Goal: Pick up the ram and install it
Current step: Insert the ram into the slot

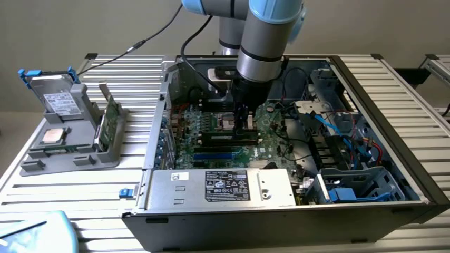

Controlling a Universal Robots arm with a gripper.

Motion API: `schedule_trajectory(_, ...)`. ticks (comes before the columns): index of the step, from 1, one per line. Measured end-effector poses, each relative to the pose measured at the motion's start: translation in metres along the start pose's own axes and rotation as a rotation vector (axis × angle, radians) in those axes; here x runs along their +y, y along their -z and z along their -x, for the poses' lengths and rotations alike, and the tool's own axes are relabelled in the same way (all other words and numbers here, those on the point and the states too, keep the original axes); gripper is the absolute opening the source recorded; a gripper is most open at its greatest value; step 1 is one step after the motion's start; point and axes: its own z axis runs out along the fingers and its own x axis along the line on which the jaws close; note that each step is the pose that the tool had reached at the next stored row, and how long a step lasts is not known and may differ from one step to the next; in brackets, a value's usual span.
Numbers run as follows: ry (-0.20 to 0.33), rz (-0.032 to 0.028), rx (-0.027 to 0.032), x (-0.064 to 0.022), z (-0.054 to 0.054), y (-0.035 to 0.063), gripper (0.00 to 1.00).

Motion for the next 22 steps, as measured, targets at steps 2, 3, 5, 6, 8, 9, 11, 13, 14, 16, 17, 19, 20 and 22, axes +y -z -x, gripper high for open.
schedule_trajectory(2, -0.001, 0.0001, 0.0003, 0.0000, 0.0000, 0.0000, 0.14)
schedule_trajectory(3, -0.001, 0.0001, 0.0007, 0.0000, 0.0000, 0.0000, 0.14)
schedule_trajectory(5, -0.001, 0.0001, 0.0008, 0.0000, 0.0000, 0.0000, 0.14)
schedule_trajectory(6, -0.001, 0.0001, 0.0007, 0.0000, -0.0001, -0.0001, 0.14)
schedule_trajectory(8, -0.001, 0.0000, 0.0007, 0.0001, -0.0004, -0.0001, 0.14)
schedule_trajectory(9, -0.001, 0.0001, 0.0009, 0.0000, -0.0006, 0.0000, 0.14)
schedule_trajectory(11, -0.001, 0.0001, 0.0009, 0.0000, -0.0007, -0.0001, 0.14)
schedule_trajectory(13, -0.001, 0.0000, 0.0007, 0.0000, -0.0008, -0.0004, 0.14)
schedule_trajectory(14, -0.001, 0.0001, 0.0010, 0.0000, -0.0008, -0.0005, 0.14)
schedule_trajectory(16, -0.001, 0.0001, 0.0010, -0.0001, -0.0008, -0.0009, 0.14)
schedule_trajectory(17, -0.001, 0.0001, 0.0009, -0.0003, -0.0008, -0.0012, 0.14)
schedule_trajectory(19, -0.001, 0.0001, 0.0008, -0.0003, -0.0008, -0.0016, 0.14)
schedule_trajectory(20, -0.001, 0.0000, 0.0007, -0.0004, -0.0008, -0.0018, 0.14)
schedule_trajectory(22, -0.001, 0.0001, 0.0009, -0.0004, -0.0008, -0.0022, 0.14)
